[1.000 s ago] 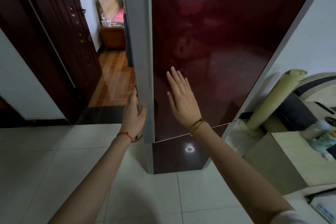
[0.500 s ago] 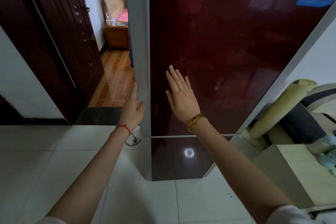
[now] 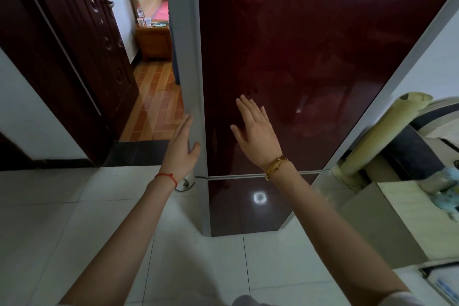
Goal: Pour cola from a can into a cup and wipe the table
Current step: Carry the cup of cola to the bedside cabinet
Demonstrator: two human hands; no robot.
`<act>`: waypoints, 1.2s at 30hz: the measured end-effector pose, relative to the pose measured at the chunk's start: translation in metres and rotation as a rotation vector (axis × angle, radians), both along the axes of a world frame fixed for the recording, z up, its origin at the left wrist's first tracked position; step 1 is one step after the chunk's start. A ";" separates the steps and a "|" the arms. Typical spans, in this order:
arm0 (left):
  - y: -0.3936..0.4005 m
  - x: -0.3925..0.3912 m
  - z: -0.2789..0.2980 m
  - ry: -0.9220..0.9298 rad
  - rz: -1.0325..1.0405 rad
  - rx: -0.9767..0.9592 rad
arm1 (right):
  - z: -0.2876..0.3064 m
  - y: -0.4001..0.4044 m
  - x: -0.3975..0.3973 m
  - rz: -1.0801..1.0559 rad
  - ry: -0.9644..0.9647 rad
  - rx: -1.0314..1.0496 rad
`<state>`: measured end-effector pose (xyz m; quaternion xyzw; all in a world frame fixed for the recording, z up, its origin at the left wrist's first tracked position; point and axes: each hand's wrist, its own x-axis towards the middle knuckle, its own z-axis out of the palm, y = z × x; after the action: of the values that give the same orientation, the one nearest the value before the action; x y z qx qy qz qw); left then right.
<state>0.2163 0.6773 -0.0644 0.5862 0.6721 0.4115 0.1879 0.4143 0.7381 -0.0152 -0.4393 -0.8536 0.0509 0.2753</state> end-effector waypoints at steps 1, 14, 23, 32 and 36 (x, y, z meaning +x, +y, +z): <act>-0.004 0.001 -0.002 0.027 -0.022 -0.007 | -0.004 -0.005 0.007 -0.022 0.000 -0.034; -0.051 0.062 -0.017 0.231 -0.493 -0.157 | -0.046 -0.119 0.115 -0.364 -0.037 -0.308; -0.085 0.161 -0.020 0.286 -0.796 -0.165 | -0.056 -0.230 0.203 -0.730 -0.064 -0.394; -0.146 0.265 -0.016 0.349 -1.046 -0.110 | -0.064 -0.354 0.274 -0.988 0.031 -0.418; -0.191 0.322 -0.019 0.369 -1.165 -0.059 | -0.066 -0.424 0.311 -1.099 0.059 -0.426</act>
<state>0.5383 0.4862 -0.0836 0.9136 0.2735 0.1139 0.2785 0.7255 0.3145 -0.0809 -0.8611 -0.4639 0.0832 0.1905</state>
